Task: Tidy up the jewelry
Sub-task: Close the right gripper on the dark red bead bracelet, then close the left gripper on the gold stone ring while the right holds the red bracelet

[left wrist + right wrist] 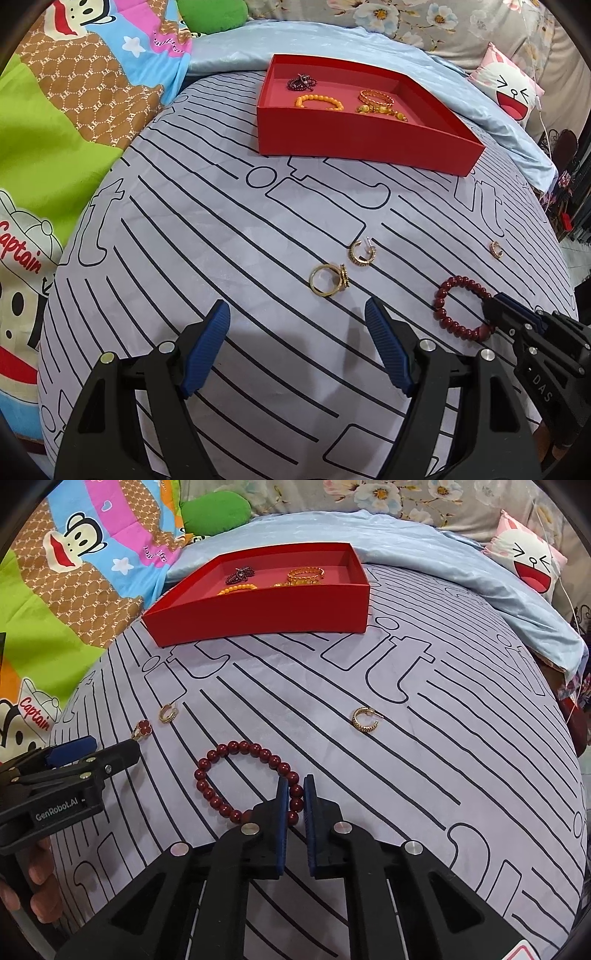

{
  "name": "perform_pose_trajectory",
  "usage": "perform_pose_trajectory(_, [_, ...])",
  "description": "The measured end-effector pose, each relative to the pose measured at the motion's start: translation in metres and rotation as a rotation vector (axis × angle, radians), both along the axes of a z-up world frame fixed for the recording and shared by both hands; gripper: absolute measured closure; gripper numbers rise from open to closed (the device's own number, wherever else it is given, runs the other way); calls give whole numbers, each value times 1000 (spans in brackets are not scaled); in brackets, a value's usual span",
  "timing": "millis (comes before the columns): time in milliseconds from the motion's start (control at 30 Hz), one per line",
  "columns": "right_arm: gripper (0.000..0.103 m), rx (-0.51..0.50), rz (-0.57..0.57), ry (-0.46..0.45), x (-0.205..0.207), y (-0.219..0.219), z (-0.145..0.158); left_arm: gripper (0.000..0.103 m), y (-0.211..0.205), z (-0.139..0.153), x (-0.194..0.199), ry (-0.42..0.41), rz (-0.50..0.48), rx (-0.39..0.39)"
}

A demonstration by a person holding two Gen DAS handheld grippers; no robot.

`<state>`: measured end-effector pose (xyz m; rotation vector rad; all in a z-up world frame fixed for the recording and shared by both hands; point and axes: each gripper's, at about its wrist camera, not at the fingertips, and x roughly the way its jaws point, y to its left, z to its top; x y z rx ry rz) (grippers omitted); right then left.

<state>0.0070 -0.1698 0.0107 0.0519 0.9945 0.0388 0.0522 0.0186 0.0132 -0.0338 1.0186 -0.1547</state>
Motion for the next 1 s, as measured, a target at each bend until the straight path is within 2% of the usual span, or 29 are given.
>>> perform_pose_trajectory(267, [95,38,-34,6,-18,-13,1,34,2,3,7,-10,2,-21])
perform_pose_trajectory(467, [95,42,-47,10,-24,-17,1,43,-3,-1,14,10,-14,-48])
perform_pose_trajectory(600, [95,31,-45,10,-23,-15,1,53,-9,-1,16,0,-34,-32])
perform_pose_trajectory(700, [95,32,-46,9,-23,-15,1,54,-9,-1,17,3,-37,-45])
perform_pose_trajectory(833, [95,31,-45,10,-23,-15,2,64,-11,-1,15,-6,-45,-30])
perform_pose_trajectory(1000, [95,32,-45,10,-23,-15,2,70,-12,-1,15,-7,-50,-30])
